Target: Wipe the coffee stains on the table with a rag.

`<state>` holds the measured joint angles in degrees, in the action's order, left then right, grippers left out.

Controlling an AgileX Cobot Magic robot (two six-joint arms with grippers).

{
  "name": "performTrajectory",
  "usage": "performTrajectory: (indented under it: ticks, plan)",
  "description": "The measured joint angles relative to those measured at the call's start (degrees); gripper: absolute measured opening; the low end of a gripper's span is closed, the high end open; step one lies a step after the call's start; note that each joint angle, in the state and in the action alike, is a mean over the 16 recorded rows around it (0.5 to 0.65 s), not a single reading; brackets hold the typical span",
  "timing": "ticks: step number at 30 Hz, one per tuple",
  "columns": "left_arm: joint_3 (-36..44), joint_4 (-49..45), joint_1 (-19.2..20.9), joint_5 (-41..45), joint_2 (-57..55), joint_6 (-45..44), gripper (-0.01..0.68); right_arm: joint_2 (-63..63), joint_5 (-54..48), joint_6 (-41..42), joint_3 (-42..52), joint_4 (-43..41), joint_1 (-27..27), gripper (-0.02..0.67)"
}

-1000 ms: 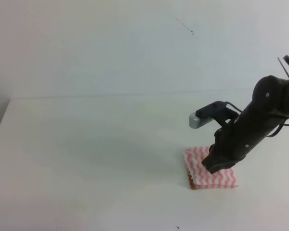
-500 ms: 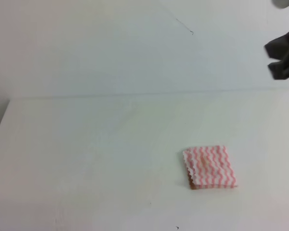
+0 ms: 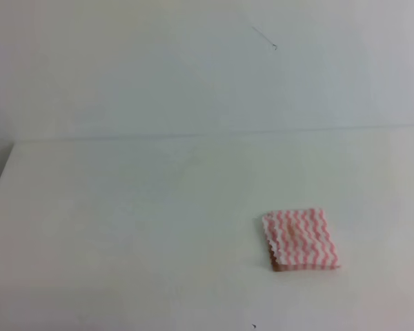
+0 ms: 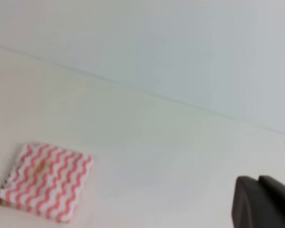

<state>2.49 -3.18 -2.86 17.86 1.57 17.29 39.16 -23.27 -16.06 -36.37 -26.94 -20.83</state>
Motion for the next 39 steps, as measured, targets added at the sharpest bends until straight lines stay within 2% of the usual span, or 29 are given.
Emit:
performTrajectory:
  ticks: [6, 12, 20, 28, 34, 39]
  plan:
    - [0.0, 0.0, 0.0, 0.0, 0.0, 0.0, -0.003, -12.08, -2.32, -5.38, 9.75, -1.51, 0.0, 0.002]
    - [0.0, 0.0, 0.0, 0.0, 0.0, 0.0, -0.003, -18.97, -7.23, -9.57, 14.07, -1.33, 0.0, 0.001]
    - [0.0, 0.01, -0.17, 0.0, 0.0, 0.0, -0.003, -21.35, -11.79, -11.43, 15.46, -1.18, 0.0, 0.0]
    - [0.0, 0.01, -0.63, 0.0, 0.0, 0.0, -0.003, -22.26, -10.42, -11.46, 17.55, -0.88, 0.62, -0.001]
    - [0.0, 0.01, -0.95, 0.0, 0.0, 0.0, -0.003, -26.66, -8.3, -11.44, 21.05, 0.42, 3.92, -0.001]
    - [0.0, 0.0, -1.0, 0.0, 0.0, 0.0, -0.003, -32.63, -7.1, -11.41, 23.8, 2.74, 9.4, -0.002]
